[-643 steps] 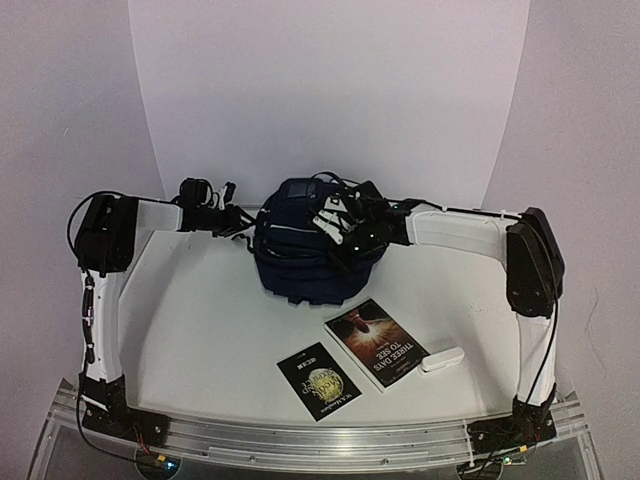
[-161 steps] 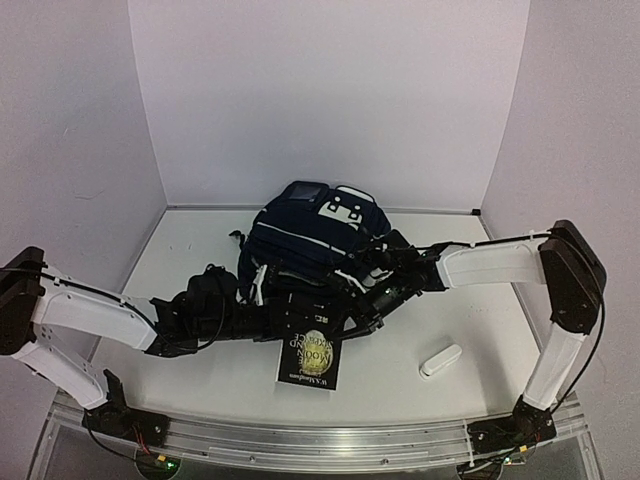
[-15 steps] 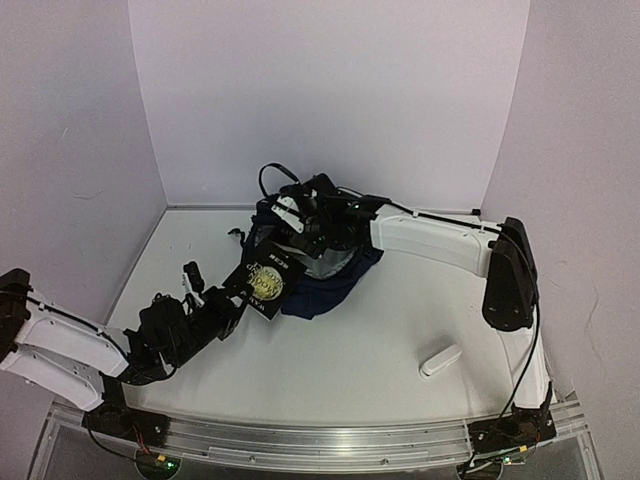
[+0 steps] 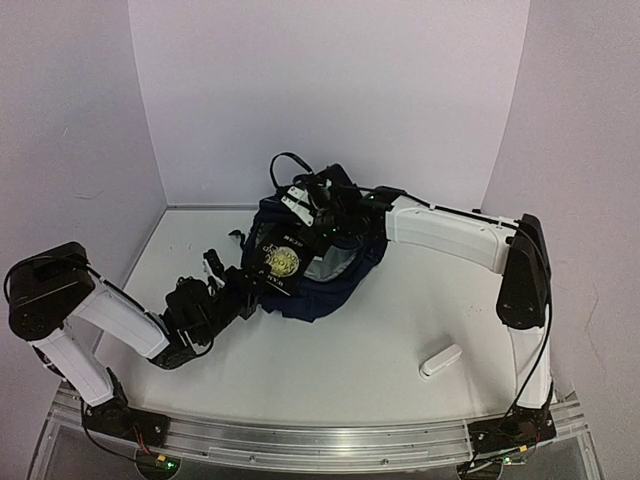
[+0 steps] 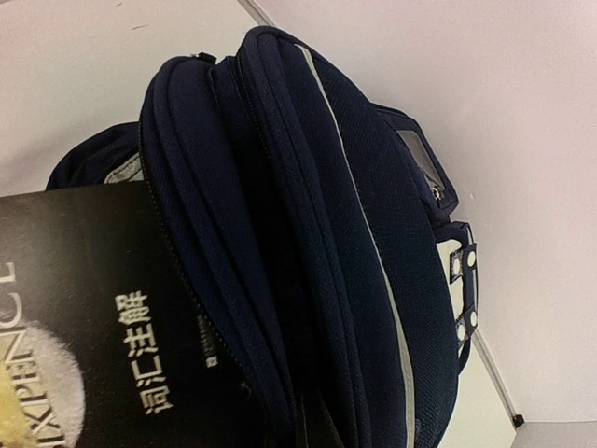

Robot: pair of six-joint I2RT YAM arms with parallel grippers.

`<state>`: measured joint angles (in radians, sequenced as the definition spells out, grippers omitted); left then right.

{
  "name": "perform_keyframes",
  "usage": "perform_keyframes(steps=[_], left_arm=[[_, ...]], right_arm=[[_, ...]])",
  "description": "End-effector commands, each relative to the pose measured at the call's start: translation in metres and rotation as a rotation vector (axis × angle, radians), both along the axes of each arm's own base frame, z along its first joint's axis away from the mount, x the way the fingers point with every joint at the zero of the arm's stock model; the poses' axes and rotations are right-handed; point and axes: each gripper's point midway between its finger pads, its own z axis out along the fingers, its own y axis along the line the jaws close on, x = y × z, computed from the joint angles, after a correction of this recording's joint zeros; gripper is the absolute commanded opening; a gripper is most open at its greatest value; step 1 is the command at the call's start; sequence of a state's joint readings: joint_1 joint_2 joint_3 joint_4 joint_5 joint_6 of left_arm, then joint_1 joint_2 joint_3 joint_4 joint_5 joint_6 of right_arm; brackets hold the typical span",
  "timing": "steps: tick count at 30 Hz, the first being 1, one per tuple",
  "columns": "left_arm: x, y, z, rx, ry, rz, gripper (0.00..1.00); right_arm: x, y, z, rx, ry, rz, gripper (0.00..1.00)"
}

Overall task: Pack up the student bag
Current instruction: Place the book in the student bag.

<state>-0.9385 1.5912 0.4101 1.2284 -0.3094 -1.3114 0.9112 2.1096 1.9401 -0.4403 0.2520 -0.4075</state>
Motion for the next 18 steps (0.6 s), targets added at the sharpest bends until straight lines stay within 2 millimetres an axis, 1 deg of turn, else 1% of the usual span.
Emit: perform_keyframes(steps=[1, 6, 12, 16, 18], left_arm=[[0.024, -0.005, 0.019, -0.138, -0.027, 0.002, 0.0], [0.055, -0.017, 0.014, -0.176, -0.047, 0.001, 0.0], [0.094, -0.019, 0.006, -0.174, -0.048, 0.046, 0.0], [0.12, -0.018, -0.008, -0.15, 0.012, 0.092, 0.0], [0.13, -0.018, -0.02, -0.109, 0.079, 0.122, 0.0]], right_arm=[[-0.024, 0.008, 0.077, 0.186, -0.031, 0.066, 0.0], [-0.029, 0.006, 0.076, 0.183, -0.008, 0.079, 0.0], [-0.036, 0.004, 0.07, 0.177, 0.019, 0.09, 0.0], [-0.038, 0.001, 0.071, 0.181, 0.026, 0.091, 0.0], [-0.04, 0.0, 0.073, 0.187, 0.028, 0.093, 0.0]])
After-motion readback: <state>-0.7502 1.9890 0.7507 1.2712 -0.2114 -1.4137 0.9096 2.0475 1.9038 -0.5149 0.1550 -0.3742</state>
